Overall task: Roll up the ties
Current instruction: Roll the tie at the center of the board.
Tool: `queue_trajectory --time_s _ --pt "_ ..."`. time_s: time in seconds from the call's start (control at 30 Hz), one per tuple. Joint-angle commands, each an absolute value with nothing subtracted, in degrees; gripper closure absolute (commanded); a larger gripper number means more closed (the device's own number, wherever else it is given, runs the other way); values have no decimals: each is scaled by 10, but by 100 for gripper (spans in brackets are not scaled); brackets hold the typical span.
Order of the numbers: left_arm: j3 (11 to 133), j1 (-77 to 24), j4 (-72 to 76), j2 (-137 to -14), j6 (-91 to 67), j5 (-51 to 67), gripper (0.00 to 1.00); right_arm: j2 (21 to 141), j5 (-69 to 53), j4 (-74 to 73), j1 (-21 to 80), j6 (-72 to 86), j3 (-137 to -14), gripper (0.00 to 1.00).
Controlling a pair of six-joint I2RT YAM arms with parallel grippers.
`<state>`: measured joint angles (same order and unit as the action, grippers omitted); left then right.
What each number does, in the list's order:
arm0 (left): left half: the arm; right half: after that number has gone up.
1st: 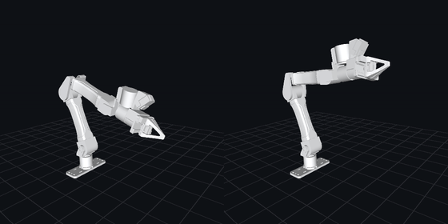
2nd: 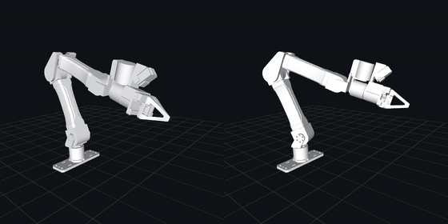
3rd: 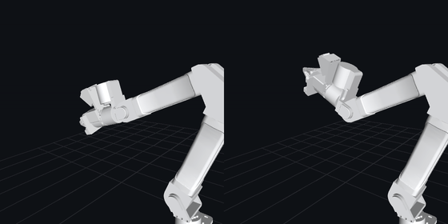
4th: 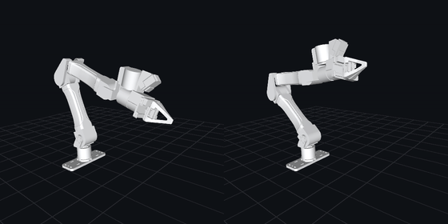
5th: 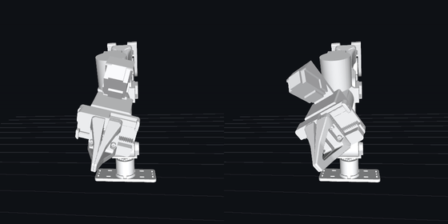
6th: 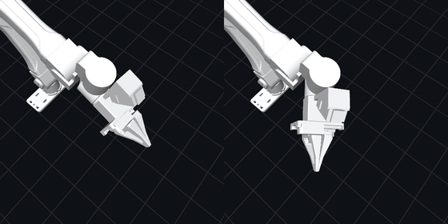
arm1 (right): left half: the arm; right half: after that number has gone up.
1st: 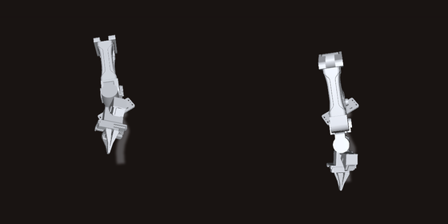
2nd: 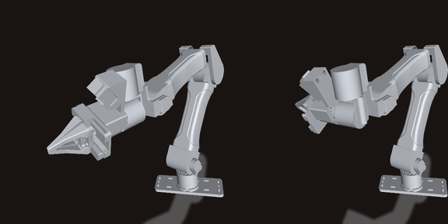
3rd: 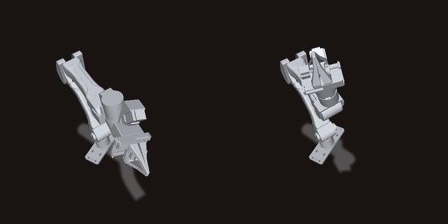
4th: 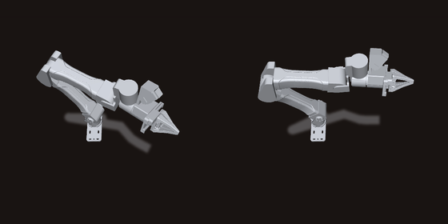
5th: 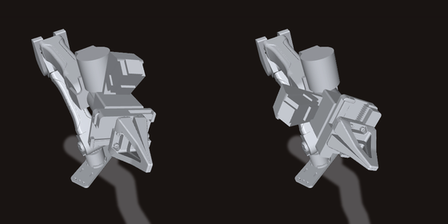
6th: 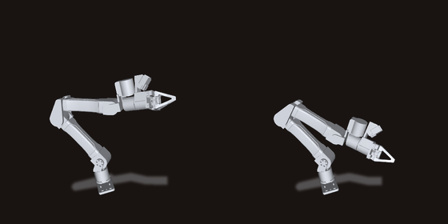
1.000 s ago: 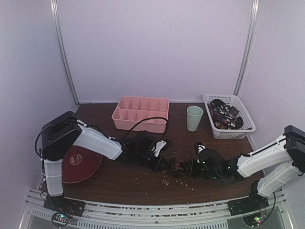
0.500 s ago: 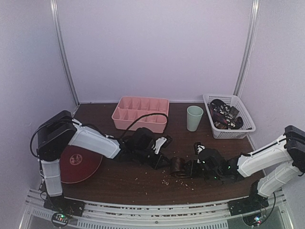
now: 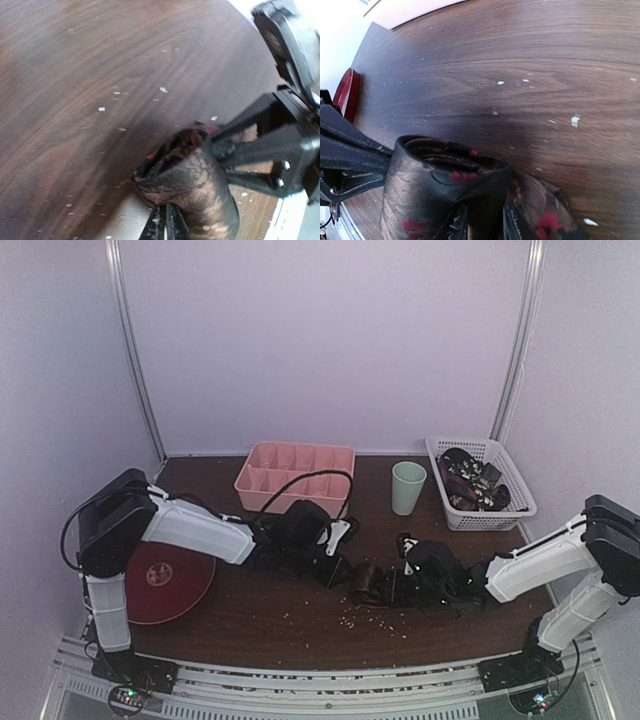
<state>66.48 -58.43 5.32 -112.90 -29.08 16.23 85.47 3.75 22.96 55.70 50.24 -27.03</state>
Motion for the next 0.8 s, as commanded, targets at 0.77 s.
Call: queue_trajectory --time_s 0.77 --pt "699 -595 55 -1116 -333 227 97 903 -17 237 560 486 -297 75"
